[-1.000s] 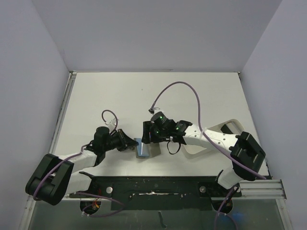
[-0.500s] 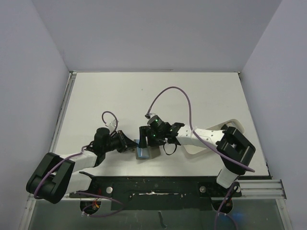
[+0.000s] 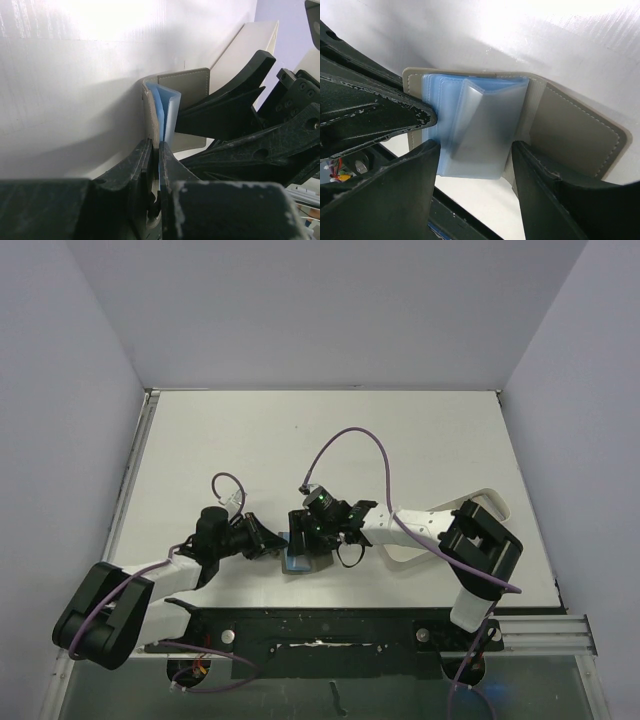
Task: Put the credit cards into the card holder
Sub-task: Turn over the card slot in the card holder.
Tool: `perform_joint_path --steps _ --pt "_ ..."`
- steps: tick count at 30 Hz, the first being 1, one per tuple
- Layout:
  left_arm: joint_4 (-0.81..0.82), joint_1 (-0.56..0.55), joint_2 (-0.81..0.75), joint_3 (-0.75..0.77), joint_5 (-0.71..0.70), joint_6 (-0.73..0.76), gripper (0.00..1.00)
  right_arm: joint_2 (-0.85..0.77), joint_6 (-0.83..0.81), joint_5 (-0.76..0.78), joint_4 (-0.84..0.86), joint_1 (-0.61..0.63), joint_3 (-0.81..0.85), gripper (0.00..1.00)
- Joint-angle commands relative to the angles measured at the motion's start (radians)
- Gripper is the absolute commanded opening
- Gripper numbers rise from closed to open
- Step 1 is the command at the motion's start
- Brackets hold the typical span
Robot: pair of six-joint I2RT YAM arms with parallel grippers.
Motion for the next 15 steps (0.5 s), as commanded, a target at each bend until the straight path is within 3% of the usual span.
perform_joint_path --steps 1,7,15 --pt "0.029 -0.005 -0.033 0.013 0.001 0.017 0.0 -0.005 0.011 0.029 0.024 0.011 -0.004 0.57" --pt "0.013 -0.005 -0.037 0.018 0.017 0.029 0.0 -0.024 0.014 0.071 -0.006 0.016 -0.01 0.54" --pt "-0.06 -0.005 -0.042 0.036 -0.013 0.073 0.0 -0.045 0.014 0.083 -0.038 0.019 0.003 0.6"
